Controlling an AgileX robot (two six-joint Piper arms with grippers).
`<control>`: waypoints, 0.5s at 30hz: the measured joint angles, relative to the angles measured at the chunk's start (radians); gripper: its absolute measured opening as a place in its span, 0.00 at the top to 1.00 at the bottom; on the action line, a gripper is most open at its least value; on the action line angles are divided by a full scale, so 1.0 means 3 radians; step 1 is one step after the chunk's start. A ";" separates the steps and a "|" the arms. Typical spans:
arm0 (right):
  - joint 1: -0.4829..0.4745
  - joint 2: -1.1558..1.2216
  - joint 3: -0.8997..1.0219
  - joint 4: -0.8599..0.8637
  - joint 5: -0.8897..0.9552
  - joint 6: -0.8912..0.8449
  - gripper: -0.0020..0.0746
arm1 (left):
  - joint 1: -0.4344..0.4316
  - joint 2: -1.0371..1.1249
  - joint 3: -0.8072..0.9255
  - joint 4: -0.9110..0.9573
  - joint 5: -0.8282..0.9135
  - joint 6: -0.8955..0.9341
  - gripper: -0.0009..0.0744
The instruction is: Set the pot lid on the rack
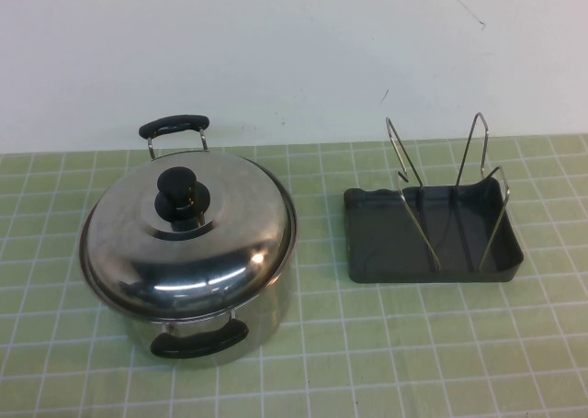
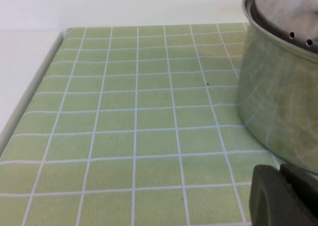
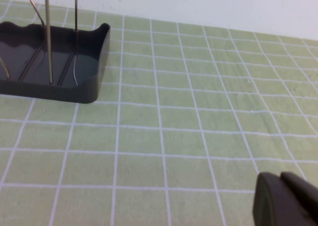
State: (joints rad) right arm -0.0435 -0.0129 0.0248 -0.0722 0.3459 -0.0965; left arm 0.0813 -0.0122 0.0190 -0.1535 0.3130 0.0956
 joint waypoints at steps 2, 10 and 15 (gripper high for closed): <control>0.0000 0.0000 0.0000 0.0000 0.0000 0.0000 0.98 | 0.0000 0.0000 0.0000 0.0000 0.0000 0.0000 0.99; 0.0000 0.0000 0.0000 0.0000 0.0000 0.0000 0.98 | 0.0000 0.0000 0.0000 0.0000 0.0000 0.0000 0.99; 0.0000 0.0000 0.0000 0.0000 0.0000 0.0000 0.98 | 0.0000 0.0000 0.0000 0.0060 0.0000 0.0000 0.99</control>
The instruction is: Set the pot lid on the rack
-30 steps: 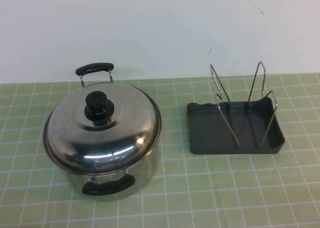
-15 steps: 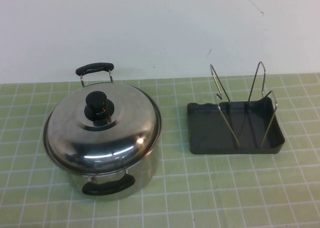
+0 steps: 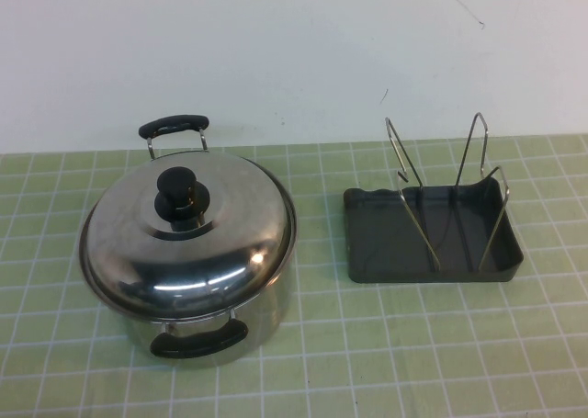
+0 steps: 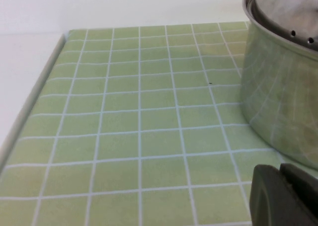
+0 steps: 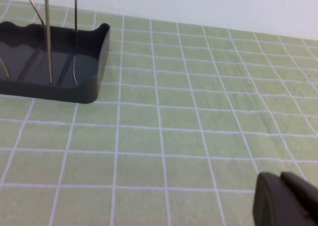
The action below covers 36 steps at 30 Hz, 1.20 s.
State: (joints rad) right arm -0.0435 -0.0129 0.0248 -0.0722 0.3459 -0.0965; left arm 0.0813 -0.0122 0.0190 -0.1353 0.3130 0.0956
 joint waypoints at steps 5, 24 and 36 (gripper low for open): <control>0.0000 0.0000 0.0000 0.0000 0.0000 0.0000 0.98 | 0.0000 0.0000 0.0000 0.0233 -0.0083 0.0000 0.99; 0.0000 0.0000 0.0008 0.1893 -0.0382 0.0433 0.98 | 0.0000 -0.0007 0.0006 -0.2333 -0.1064 -0.1353 0.99; 0.0000 0.0000 0.0008 0.1928 -0.0450 0.0433 0.98 | -0.0006 0.0334 -0.0548 -0.2009 -0.0593 -0.0194 0.99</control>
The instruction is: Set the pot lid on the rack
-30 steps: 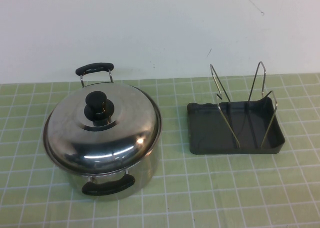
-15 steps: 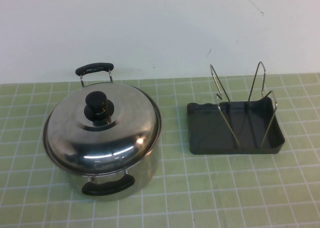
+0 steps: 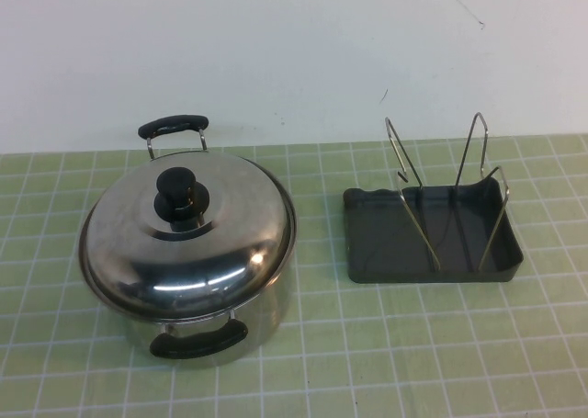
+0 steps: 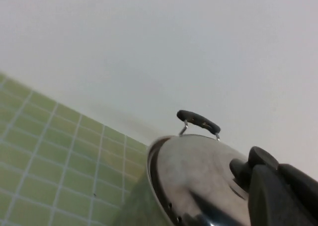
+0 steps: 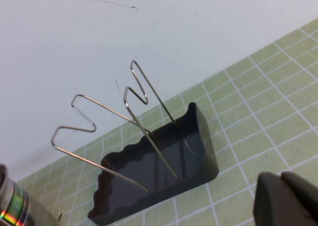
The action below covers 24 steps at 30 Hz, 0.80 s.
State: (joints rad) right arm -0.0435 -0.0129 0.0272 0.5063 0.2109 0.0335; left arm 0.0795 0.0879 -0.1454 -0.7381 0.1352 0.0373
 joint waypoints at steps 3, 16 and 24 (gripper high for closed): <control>0.0000 0.0000 0.0000 0.0000 0.0000 0.0000 0.98 | 0.0000 0.0472 -0.0428 0.0043 0.0096 0.0584 0.99; 0.0000 0.0000 0.0000 0.0000 -0.0007 0.0000 0.98 | -0.0395 0.2396 -0.1587 -0.1807 0.0614 0.3818 0.99; 0.0000 0.0000 0.0000 0.0000 -0.0013 0.0000 0.98 | -0.1239 0.2710 -0.1603 -0.1208 -0.0012 0.3758 0.99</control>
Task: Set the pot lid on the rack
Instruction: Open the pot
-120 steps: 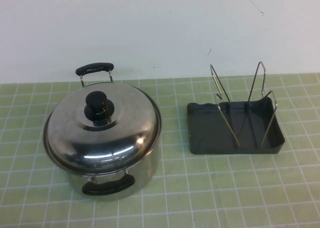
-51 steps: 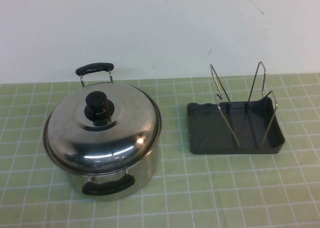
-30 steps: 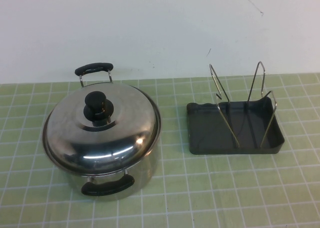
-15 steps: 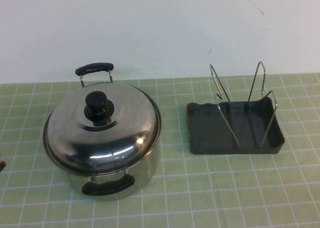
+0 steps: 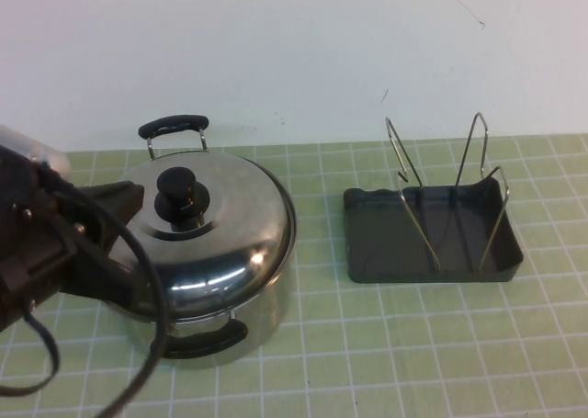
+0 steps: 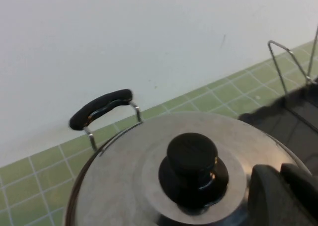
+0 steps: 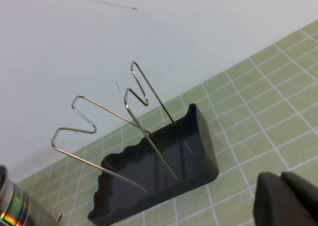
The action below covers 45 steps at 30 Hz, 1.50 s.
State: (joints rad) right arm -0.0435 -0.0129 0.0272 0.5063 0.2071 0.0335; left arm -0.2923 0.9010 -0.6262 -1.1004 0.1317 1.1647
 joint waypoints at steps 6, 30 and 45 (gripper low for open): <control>0.0000 0.0000 0.0000 0.0000 0.0000 0.0000 0.98 | -0.0220 0.0007 0.0129 0.3048 -0.0659 -0.3615 0.69; 0.0000 0.0000 0.0000 0.0000 -0.0008 0.0000 0.98 | -0.0223 0.1789 0.0537 0.3735 -0.3657 -0.4244 0.26; 0.0000 0.0000 0.0000 0.0000 -0.0008 -0.0112 0.98 | -0.0223 0.2404 0.0373 0.3699 -0.4178 -0.4277 0.33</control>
State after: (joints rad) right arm -0.0435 -0.0129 0.0272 0.5063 0.2048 0.0000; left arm -0.3592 1.6223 -0.5143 0.0092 -1.1216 -0.1185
